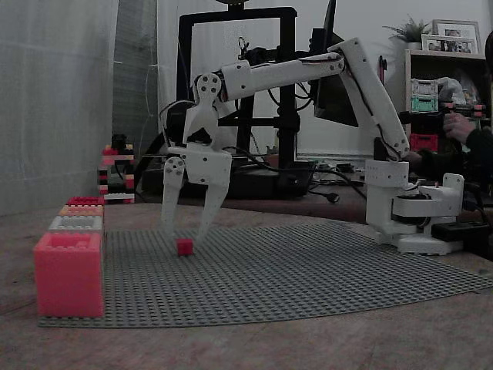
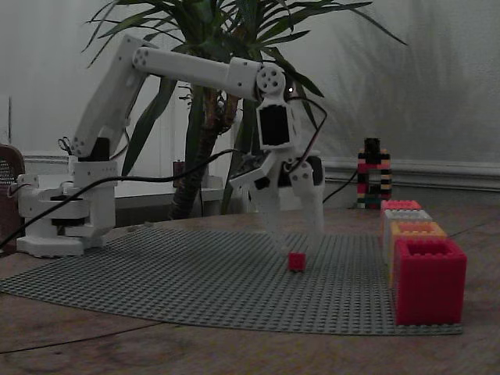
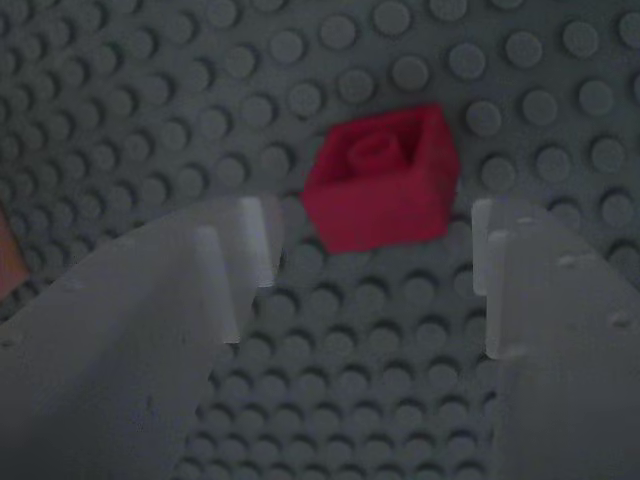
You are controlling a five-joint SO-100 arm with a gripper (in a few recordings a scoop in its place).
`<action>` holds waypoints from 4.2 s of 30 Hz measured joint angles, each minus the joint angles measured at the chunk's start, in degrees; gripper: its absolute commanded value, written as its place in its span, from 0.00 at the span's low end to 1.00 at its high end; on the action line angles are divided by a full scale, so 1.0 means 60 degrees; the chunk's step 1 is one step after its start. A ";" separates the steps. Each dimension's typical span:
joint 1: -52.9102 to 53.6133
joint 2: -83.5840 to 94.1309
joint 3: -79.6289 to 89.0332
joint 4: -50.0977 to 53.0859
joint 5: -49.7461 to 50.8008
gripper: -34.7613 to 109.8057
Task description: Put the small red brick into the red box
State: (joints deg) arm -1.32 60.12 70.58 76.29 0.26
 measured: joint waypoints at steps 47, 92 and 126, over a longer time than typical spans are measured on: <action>0.2197 -0.2871 -0.6914 -0.0688 0.0000 0.24; 0.2578 0.0923 -0.1963 -0.4482 -0.0132 0.24; 0.0337 2.0303 1.5527 0.0454 -0.0674 0.24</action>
State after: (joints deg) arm 0.70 181.93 163.74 79.01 -3.78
